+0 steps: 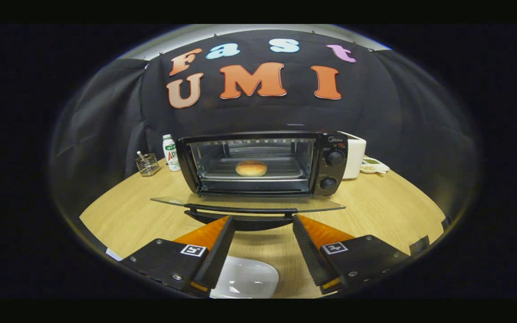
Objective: Open the toaster oven, put the food inside, and close the toaster oven door.
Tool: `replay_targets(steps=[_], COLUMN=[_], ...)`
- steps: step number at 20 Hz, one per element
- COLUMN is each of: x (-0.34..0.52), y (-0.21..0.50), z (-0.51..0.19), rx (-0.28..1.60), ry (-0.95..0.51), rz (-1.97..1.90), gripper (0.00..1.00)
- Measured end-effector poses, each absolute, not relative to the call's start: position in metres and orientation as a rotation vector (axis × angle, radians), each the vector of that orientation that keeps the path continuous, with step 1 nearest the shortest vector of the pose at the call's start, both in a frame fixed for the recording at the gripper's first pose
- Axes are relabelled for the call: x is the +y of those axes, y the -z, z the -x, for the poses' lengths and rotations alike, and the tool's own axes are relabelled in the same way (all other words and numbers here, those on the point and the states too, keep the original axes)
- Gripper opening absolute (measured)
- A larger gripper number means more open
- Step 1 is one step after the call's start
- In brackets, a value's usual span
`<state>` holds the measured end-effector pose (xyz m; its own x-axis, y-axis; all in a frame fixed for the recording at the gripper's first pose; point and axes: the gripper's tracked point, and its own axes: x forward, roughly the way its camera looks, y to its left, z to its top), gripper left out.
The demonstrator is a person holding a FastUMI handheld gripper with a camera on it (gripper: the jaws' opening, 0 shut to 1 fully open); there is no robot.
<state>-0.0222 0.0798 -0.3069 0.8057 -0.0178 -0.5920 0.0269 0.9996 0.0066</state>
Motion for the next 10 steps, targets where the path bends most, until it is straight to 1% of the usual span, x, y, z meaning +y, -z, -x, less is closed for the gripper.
replay_targets(steps=[10], x=[0.087], y=[0.265], z=[-0.036], rx=[0.460], ry=[-0.012], rz=[-0.027], gripper=[0.78])
